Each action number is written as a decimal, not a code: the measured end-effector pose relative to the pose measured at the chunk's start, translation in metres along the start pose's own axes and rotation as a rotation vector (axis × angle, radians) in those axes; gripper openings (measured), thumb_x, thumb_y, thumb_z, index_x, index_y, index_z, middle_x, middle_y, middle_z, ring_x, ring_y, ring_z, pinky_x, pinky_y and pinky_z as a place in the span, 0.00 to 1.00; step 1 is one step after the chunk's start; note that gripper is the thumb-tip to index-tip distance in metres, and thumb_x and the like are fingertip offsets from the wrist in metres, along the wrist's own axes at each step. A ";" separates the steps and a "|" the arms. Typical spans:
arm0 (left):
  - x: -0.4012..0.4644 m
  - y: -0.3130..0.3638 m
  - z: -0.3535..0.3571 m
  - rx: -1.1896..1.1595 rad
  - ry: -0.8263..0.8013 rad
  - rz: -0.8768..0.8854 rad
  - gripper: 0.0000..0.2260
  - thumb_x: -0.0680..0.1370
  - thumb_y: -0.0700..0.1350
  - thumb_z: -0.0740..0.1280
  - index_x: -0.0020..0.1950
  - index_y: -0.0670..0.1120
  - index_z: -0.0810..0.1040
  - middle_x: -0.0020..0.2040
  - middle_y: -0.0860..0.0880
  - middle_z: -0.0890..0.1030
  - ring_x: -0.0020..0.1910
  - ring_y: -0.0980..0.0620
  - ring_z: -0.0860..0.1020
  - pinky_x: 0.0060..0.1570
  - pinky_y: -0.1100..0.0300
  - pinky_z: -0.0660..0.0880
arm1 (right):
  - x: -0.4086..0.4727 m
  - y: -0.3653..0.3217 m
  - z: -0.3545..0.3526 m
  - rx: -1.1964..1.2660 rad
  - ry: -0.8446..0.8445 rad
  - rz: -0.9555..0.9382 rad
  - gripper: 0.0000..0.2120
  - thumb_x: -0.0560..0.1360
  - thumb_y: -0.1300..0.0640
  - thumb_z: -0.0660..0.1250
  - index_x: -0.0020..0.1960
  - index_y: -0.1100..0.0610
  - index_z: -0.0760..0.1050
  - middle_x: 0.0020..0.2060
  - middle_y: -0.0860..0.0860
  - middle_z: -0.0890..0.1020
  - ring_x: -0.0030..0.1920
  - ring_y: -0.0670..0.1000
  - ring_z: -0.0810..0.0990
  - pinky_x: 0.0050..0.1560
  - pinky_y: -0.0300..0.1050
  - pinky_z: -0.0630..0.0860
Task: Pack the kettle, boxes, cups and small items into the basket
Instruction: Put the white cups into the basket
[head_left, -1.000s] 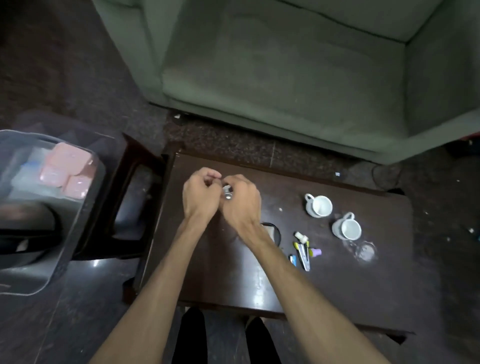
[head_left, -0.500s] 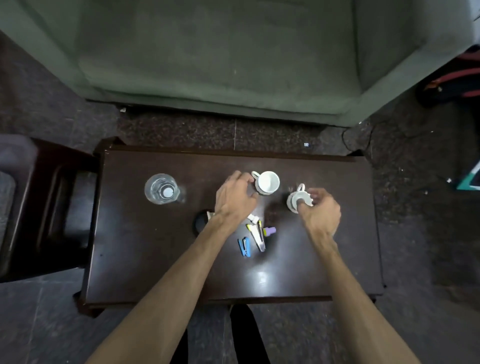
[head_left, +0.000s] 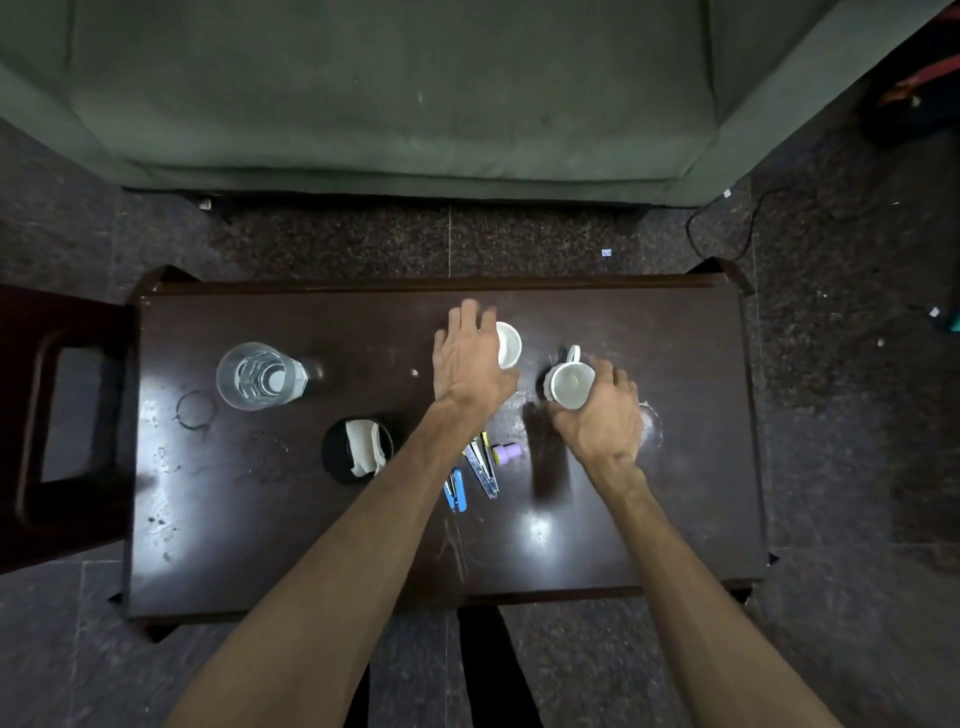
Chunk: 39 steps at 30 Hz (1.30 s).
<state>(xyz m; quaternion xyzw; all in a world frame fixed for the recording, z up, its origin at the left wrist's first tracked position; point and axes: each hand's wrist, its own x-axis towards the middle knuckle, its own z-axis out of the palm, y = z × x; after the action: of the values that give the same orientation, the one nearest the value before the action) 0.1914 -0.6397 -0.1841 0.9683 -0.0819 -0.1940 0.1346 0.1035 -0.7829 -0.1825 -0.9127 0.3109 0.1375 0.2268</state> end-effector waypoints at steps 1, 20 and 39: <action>0.002 0.001 0.003 0.023 -0.012 0.007 0.36 0.72 0.56 0.75 0.76 0.46 0.68 0.69 0.48 0.69 0.70 0.47 0.68 0.67 0.51 0.68 | 0.002 0.001 0.002 -0.006 0.007 -0.012 0.38 0.64 0.46 0.81 0.69 0.58 0.72 0.62 0.59 0.79 0.63 0.62 0.76 0.60 0.55 0.74; -0.012 -0.052 -0.045 -0.243 0.271 -0.103 0.28 0.66 0.60 0.74 0.62 0.47 0.80 0.57 0.47 0.78 0.58 0.45 0.77 0.61 0.53 0.68 | -0.012 -0.084 -0.007 0.050 0.157 -0.252 0.28 0.67 0.44 0.78 0.62 0.56 0.80 0.54 0.57 0.81 0.55 0.61 0.78 0.53 0.51 0.76; -0.101 -0.313 -0.206 -0.400 0.562 -0.386 0.26 0.64 0.58 0.74 0.58 0.48 0.80 0.54 0.48 0.76 0.55 0.45 0.76 0.56 0.53 0.69 | -0.138 -0.367 0.059 0.100 0.105 -0.647 0.27 0.67 0.41 0.76 0.62 0.52 0.80 0.54 0.51 0.80 0.56 0.56 0.77 0.52 0.48 0.74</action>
<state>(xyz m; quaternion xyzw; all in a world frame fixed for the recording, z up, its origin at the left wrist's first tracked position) 0.2144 -0.2733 -0.0565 0.9359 0.1810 0.0445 0.2991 0.2219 -0.4258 -0.0584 -0.9576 0.0224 -0.0043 0.2871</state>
